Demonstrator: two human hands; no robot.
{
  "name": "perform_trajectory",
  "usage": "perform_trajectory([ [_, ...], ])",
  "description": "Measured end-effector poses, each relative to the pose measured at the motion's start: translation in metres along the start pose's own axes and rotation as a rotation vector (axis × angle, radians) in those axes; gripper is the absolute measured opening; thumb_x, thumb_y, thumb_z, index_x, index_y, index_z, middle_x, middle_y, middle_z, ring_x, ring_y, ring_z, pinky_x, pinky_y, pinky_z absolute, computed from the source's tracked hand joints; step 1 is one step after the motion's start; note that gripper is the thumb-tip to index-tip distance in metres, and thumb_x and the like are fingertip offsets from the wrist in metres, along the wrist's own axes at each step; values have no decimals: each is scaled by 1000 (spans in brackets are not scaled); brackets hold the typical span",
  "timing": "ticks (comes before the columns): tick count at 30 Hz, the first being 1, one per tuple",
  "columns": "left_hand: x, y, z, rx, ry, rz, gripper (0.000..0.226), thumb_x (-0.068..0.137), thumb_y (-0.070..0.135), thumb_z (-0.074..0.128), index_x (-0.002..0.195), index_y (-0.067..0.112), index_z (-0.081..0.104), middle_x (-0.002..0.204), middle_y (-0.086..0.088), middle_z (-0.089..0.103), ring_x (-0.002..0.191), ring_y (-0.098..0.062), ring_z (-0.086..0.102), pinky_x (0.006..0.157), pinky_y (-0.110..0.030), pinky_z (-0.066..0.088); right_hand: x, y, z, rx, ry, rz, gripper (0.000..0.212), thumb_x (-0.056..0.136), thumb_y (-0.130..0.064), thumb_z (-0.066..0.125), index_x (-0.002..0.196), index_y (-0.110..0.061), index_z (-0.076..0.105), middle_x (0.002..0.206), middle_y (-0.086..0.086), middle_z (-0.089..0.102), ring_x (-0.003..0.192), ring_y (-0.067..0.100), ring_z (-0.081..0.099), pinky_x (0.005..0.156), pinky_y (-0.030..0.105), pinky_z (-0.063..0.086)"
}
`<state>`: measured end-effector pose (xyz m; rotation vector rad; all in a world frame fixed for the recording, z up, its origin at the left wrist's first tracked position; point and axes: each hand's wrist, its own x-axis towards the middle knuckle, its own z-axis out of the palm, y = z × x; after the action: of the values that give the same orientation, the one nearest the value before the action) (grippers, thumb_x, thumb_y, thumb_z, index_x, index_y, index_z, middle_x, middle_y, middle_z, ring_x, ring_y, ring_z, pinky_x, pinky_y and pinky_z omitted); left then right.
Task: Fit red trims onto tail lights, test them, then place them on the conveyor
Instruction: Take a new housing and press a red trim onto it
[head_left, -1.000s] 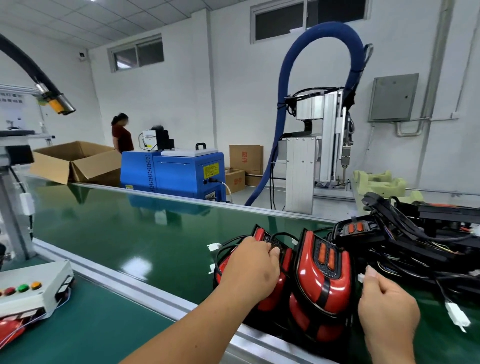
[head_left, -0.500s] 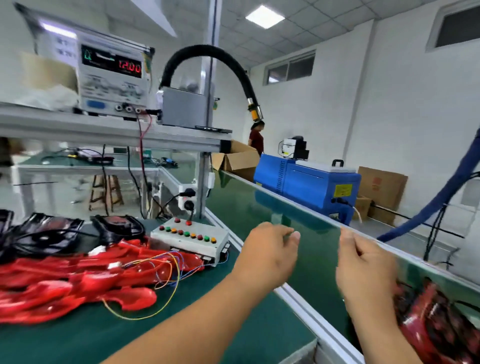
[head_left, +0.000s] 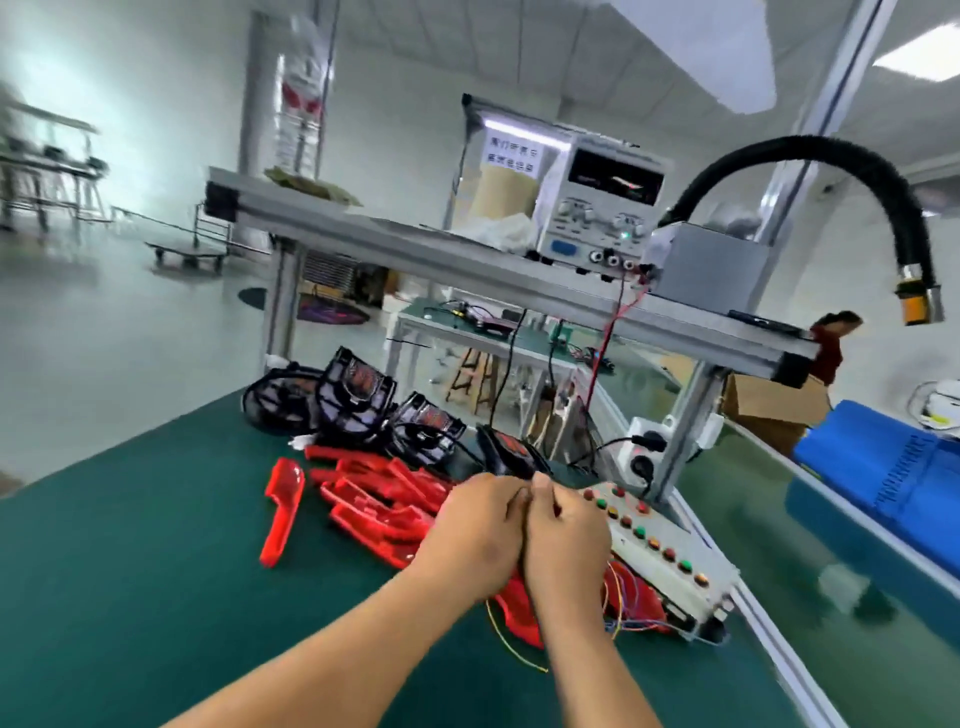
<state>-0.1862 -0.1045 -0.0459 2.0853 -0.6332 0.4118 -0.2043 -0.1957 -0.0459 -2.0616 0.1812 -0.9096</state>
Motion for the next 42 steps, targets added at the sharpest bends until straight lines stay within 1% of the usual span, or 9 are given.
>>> perform_trajectory([
  [4,-10,-48,-22,27,51,-146,30,101,13,45,79,9,64,85,-7,71,82,-23,61,76,-35,44,-9,-5,59,28,-128,43,39,102,-18,49,73,2,67,81,25,68,73,33,54,64,35,22],
  [8,-24,-83,-33,86,66,-220,33,100,11,46,70,18,53,82,-10,69,80,-25,57,66,-28,33,-31,0,98,131,-182,104,42,102,-17,49,62,-6,59,59,9,58,58,25,44,59,31,19],
  [11,-35,-102,-31,105,31,-247,30,101,13,43,78,10,62,89,-7,70,85,-22,58,73,-28,38,-45,11,114,173,-237,162,40,102,-18,48,66,-7,60,60,-4,53,66,19,46,62,27,27],
  [17,-42,-120,-22,46,26,-217,32,101,12,44,74,26,52,78,7,59,76,-12,49,66,-19,30,-51,15,119,105,-205,94,33,102,-17,50,93,6,72,92,17,74,89,30,65,72,27,37],
  [20,-42,-124,-24,11,18,-231,35,101,13,43,71,28,51,79,7,59,76,-12,50,65,-19,29,-52,13,120,54,-221,106,34,102,-20,48,94,3,72,92,12,73,84,24,64,72,24,38],
  [28,-41,-130,-26,-25,16,-213,27,100,11,42,81,15,61,84,-1,64,74,-13,46,62,-20,25,-56,9,125,4,-193,115,35,101,-20,51,92,8,70,93,20,72,92,33,64,85,38,46],
  [32,-41,-131,-26,-43,7,-224,27,100,11,41,78,19,54,84,-4,63,72,-14,44,62,-20,24,-55,10,126,-28,-215,119,39,101,-20,51,78,7,67,78,19,70,77,32,62,73,38,44],
  [37,-40,-132,-25,-27,-2,-236,28,100,11,40,76,21,50,77,5,54,72,-15,43,61,-22,23,-55,11,126,1,-210,148,40,100,-18,53,66,2,61,61,7,59,56,14,44,57,23,32],
  [42,-37,-136,-23,-10,-13,-254,29,100,14,37,81,13,59,83,1,59,76,-18,47,63,-24,25,-54,13,127,5,-215,143,43,100,-19,53,63,0,57,60,10,56,58,12,41,58,24,34],
])
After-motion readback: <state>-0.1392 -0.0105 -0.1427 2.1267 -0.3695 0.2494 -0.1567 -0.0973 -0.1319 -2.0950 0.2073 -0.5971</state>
